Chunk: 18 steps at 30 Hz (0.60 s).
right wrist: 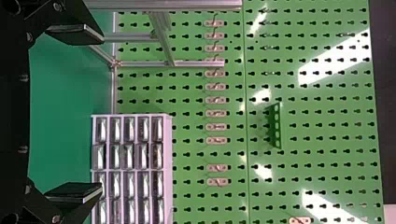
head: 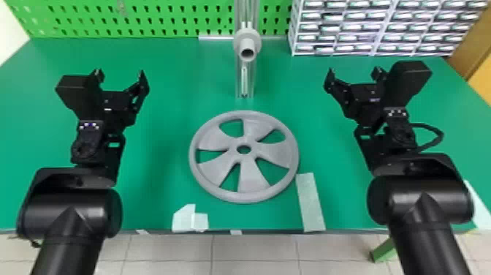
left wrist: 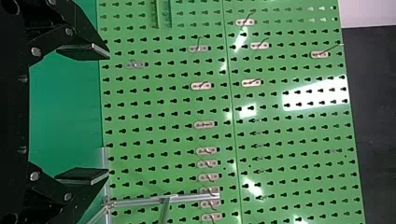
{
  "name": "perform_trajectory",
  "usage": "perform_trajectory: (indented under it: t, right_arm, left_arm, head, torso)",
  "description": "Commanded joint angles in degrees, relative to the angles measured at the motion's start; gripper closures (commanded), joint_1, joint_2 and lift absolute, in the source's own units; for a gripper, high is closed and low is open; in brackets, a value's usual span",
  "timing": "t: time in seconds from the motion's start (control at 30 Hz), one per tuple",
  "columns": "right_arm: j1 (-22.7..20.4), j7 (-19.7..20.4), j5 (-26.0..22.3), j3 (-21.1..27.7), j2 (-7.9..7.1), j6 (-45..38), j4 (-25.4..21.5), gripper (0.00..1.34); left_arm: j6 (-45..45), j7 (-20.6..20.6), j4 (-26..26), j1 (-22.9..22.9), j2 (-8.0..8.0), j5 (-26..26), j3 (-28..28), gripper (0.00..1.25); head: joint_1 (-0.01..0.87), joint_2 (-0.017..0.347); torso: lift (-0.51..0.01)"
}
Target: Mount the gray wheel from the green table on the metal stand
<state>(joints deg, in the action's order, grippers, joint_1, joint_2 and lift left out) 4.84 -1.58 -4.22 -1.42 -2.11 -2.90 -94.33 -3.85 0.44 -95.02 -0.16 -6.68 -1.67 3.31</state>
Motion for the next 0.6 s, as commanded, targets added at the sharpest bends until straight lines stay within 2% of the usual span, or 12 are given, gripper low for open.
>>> perform_trajectory:
  t: [0.0,0.57]
  right_arm:
    - [0.0,0.0,0.0,-0.1,0.00,0.0,0.0,0.18]
    - [0.1,0.0,-0.2,-0.3,-0.09,-0.5,0.0,0.18]
  left_arm:
    - [0.2,0.0,-0.2,-0.1,0.00,0.1,-0.1,0.37]
    - [0.3,0.0,-0.3,-0.1,0.00,0.3,-0.1,0.37]
  head:
    - [0.867,0.052]
    - [0.867,0.052]
  torso:
    - [-0.100]
    - [-0.100]
